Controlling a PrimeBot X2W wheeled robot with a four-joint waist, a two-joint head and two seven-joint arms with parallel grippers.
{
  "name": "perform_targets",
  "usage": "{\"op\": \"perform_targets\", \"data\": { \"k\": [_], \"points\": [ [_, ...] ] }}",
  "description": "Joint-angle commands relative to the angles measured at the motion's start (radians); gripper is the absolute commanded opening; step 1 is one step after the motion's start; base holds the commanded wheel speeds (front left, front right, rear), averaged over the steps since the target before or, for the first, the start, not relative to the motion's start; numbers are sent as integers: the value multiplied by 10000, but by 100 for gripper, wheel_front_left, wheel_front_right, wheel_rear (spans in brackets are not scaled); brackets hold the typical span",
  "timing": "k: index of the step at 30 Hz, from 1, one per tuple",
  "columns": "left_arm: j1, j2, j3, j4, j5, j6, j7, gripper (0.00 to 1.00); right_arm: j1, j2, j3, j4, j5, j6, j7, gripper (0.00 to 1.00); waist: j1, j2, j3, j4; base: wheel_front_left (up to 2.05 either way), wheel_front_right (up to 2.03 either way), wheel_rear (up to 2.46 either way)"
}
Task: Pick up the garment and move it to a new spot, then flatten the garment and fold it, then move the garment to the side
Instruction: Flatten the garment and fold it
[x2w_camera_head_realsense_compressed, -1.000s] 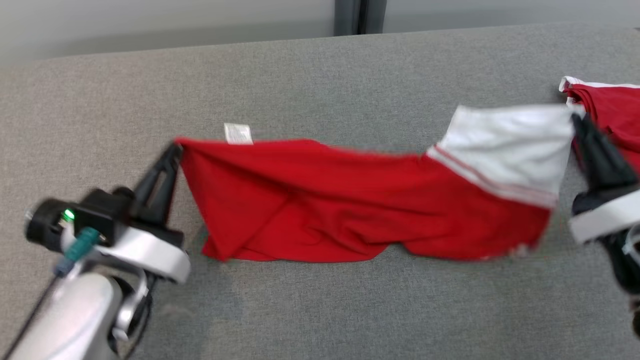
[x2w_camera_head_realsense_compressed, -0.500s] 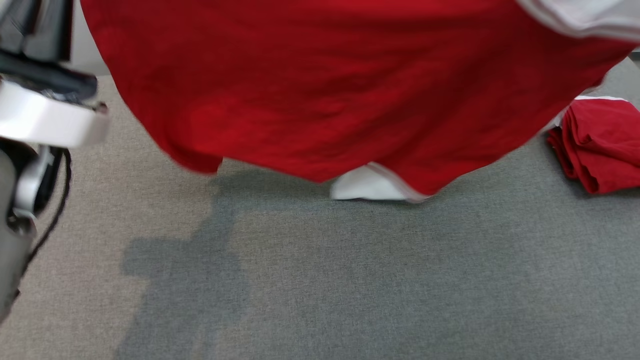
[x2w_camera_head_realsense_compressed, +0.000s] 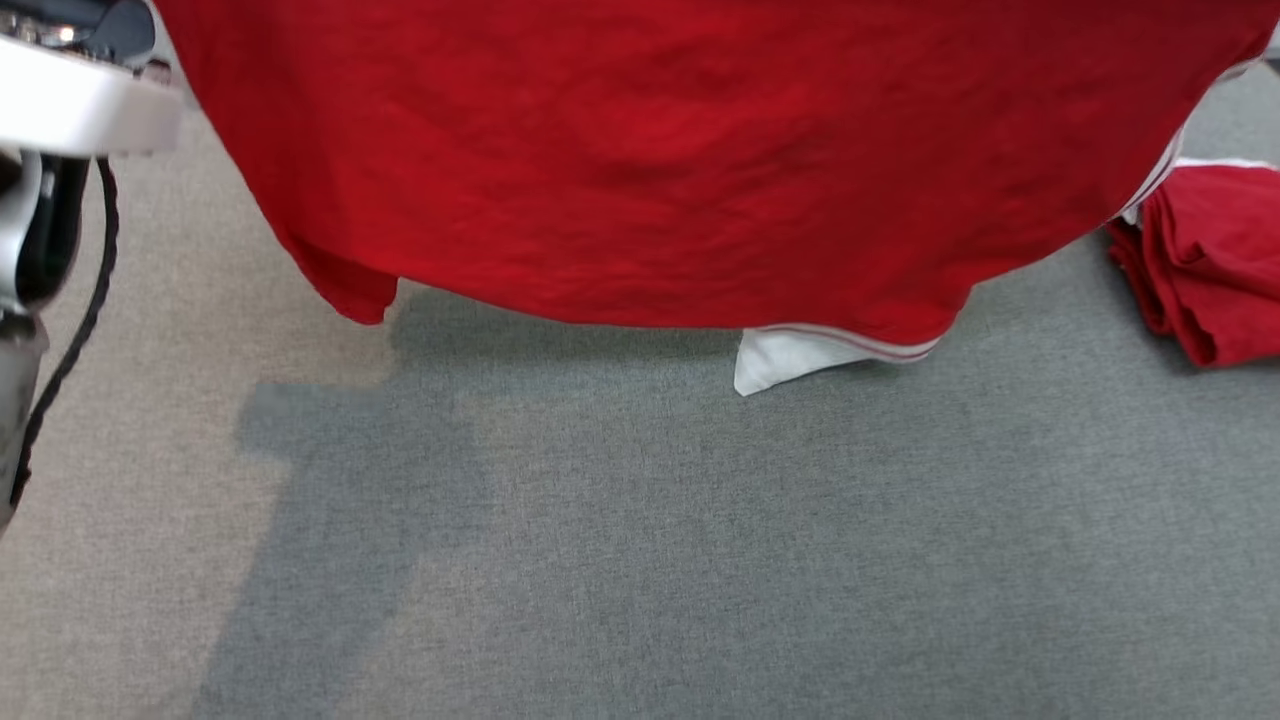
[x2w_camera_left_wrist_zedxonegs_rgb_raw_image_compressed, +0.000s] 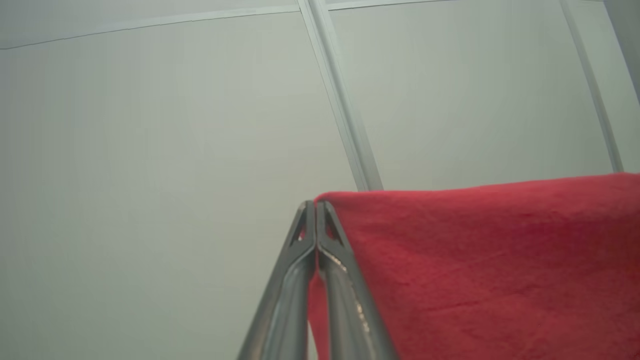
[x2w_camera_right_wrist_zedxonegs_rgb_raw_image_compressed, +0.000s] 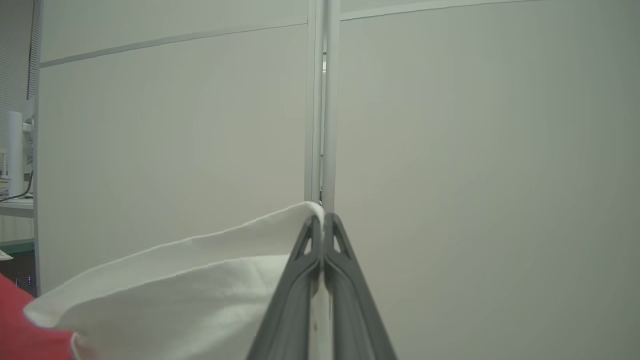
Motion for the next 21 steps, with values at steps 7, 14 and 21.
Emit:
{"op": "perform_targets", "data": {
  "k": [7,14,21],
  "points": [
    [-2292,-801,-278,1678,-1,-708,-784,0,-2722,267,833,1386,449,-1,-378,0,0,0,1358,265,0,0,0],
    [-4481,-1679,-396,3985,132,-1279,-1384,0,-5604,1262,1080,3719,874,-1,-1697,0,0,0,1936,435,0,0,0],
    [-5465,-2151,-76,6090,-81,-1503,-1445,0,-6749,2360,1667,5819,1494,1,-2640,0,0,0,2263,262,0,0,0]
  ]
}}
